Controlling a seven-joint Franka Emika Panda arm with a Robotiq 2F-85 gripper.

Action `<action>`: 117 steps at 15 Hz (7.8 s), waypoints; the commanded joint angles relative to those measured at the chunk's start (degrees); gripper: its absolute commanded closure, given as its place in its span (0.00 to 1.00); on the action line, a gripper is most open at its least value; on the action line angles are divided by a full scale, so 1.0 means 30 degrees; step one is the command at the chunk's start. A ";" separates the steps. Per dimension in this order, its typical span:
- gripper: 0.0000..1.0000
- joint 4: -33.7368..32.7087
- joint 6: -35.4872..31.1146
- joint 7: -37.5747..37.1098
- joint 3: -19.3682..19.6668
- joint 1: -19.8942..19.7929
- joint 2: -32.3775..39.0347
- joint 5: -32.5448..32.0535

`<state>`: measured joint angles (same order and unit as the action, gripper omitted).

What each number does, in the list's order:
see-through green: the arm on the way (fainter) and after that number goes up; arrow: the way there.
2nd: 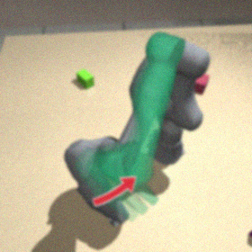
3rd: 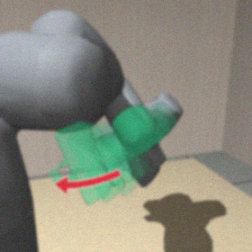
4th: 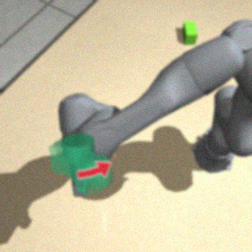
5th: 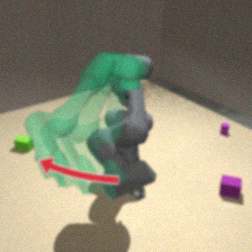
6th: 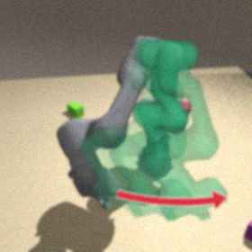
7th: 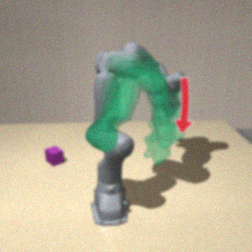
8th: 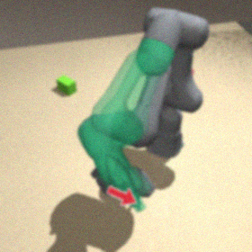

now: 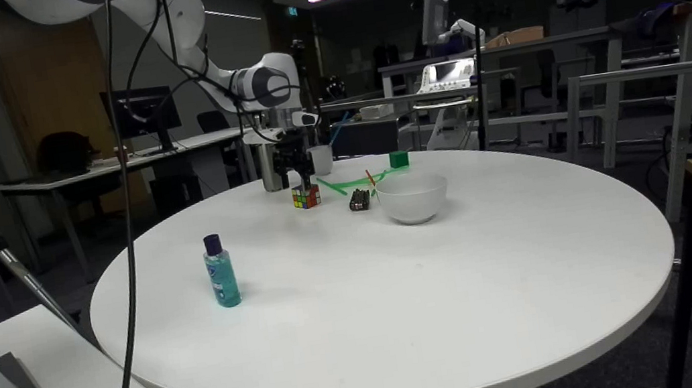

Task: Move the Rubik's cube to the right

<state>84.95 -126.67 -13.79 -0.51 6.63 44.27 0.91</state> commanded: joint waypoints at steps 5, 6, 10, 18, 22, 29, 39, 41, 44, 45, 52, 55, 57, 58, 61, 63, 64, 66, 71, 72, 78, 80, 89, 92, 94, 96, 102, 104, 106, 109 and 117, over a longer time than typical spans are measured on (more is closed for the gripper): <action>0.00 -0.1661 0.0414 0.0753 -0.0128 -0.0096 0.0611 0.0117; 0.00 -0.1532 0.0363 0.0669 -0.0117 -0.0045 0.0509 0.0126; 0.00 -0.0783 0.0070 0.0370 0.0023 0.0078 0.0108 0.0038; 0.00 -0.0844 -0.1287 0.0302 0.0131 -0.0223 0.0134 0.0248; 0.00 -0.1062 -0.1966 0.0211 0.0132 -0.0224 0.0328 0.0271; 0.00 -0.1603 -0.1471 -0.0978 0.0206 0.0156 0.1084 0.0353; 0.40 -0.2393 -0.1083 -0.1053 0.0248 0.0433 0.2375 0.0215; 0.57 -0.2470 -0.1061 -0.1033 0.0251 0.0427 0.2513 0.0212; 0.66 -0.2546 -0.0963 -0.0960 0.0214 0.0424 0.2548 0.0213; 0.66 -0.2449 -0.0995 -0.1003 0.0256 0.0509 0.2432 0.0132; 0.66 -0.0223 -0.1856 -0.1112 0.0227 0.0972 -0.0279 0.0029; 0.66 0.0743 -0.1937 -0.1423 0.0313 0.0970 -0.1273 0.0102; 0.66 0.1787 -0.2042 -0.1777 0.0358 0.0911 -0.1961 0.0210; 0.66 0.2344 -0.2131 -0.1940 0.0356 0.0886 -0.2297 0.0245; 0.66 0.4383 -0.2386 -0.2272 0.0304 0.0791 -0.3306 0.0390; 0.66 0.5787 -0.2583 -0.2559 0.0308 0.0746 -0.3982 0.0463; 0.66 0.6581 -0.2788 -0.2716 0.0330 0.0706 -0.4364 0.0508; 0.66 0.8102 -0.3124 -0.3098 0.0401 0.0656 -0.5160 0.0583; 0.66 1.1577 -0.4107 -0.3969 0.0587 0.0575 -0.7158 0.0815; 0.66 1.2299 -0.4335 -0.4100 0.0575 0.0544 -0.7632 0.0931; 0.66 1.6030 -0.6099 -0.4896 0.0493 0.0497 -1.0051 0.1844; 0.66 1.7018 -0.6568 -0.5055 0.0464 0.0477 -1.0720 0.2080; 0.66 1.9813 -0.8474 -0.9098 0.0564 0.0355 -1.2681 0.2746; 0.66 1.9916 -0.8957 -1.2133 0.0747 0.0306 -1.2678 0.2368; 0.66 1.9840 -0.8865 -1.4085 0.0802 0.0268 -1.2554 0.2230; 0.66 1.9738 -0.8853 -1.5906 0.0864 0.0181 -1.2386 0.2134; 0.66 1.9409 -0.9281 -1.9892 0.1018 0.0029 -1.1905 0.2012; 0.66 1.9258 -0.9552 -2.0878 0.1114 0.0041 -1.1710 0.1784; 0.66 1.9110 -0.9829 -2.1509 0.1225 -0.0001 -1.1399 0.1678; 0.66 1.8863 -1.0038 -2.1895 0.1376 -0.0062 -1.0781 0.1794; 0.66 1.8175 -0.9906 -2.1650 0.1641 -0.0255 -0.9437 0.2130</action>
<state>141.23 -155.75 -77.88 4.04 6.15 14.31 7.43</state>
